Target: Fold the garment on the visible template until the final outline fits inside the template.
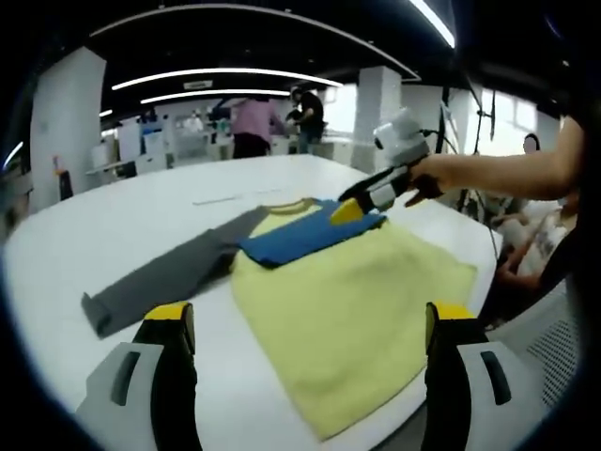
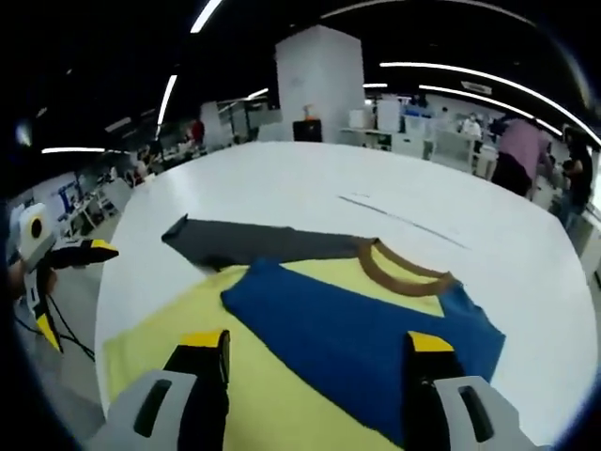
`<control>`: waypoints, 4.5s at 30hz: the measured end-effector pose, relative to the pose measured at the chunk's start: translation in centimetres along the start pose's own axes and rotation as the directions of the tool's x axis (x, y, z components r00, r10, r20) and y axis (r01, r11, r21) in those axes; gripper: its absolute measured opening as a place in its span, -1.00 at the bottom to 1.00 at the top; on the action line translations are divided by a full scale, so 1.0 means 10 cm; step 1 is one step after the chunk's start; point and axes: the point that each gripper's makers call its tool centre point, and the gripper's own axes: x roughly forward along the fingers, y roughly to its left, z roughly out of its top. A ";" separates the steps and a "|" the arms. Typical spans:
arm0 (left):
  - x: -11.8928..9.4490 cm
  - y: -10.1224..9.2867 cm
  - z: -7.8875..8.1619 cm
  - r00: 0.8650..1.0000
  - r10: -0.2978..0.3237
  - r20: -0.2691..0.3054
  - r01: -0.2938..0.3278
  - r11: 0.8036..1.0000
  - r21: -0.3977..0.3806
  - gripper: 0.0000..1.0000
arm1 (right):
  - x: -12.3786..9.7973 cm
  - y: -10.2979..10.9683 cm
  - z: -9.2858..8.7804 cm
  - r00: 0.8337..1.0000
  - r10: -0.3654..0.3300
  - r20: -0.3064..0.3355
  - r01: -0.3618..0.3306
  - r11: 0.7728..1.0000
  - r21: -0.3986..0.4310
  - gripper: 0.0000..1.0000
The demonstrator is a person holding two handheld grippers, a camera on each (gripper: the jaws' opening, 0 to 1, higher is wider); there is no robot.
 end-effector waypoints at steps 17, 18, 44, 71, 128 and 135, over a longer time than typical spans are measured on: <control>-0.02 0.02 0.04 1.000 -0.005 0.016 0.006 1.000 -0.019 0.98 | -0.50 -0.62 -0.56 0.989 -0.127 -0.081 0.131 0.990 0.049 0.21; -0.02 0.02 0.04 1.000 -0.005 0.016 0.005 1.000 -0.019 0.98 | -0.53 -0.66 -0.60 0.987 -0.138 -0.082 0.143 0.988 0.060 0.18; -0.02 0.04 0.01 1.000 0.010 -0.006 -0.010 1.000 -0.017 0.98 | -0.64 -1.05 -1.06 0.946 -0.295 -0.133 0.312 0.939 0.143 -0.99; -0.02 0.11 -0.02 1.000 0.026 -0.013 -0.027 0.999 -0.022 0.98 | -0.80 -1.08 -1.17 0.945 -0.280 -0.171 0.302 0.946 0.121 -1.00; -0.17 1.46 0.02 0.955 0.296 0.024 -0.290 0.946 -0.143 0.59 | -1.35 -0.02 -0.68 0.996 0.018 0.086 -0.031 0.988 0.151 0.87; -0.11 1.69 -0.01 0.937 0.348 0.016 -0.342 0.929 -0.140 0.47 | -1.38 0.08 -0.72 0.997 0.025 0.075 -0.033 0.993 0.116 0.90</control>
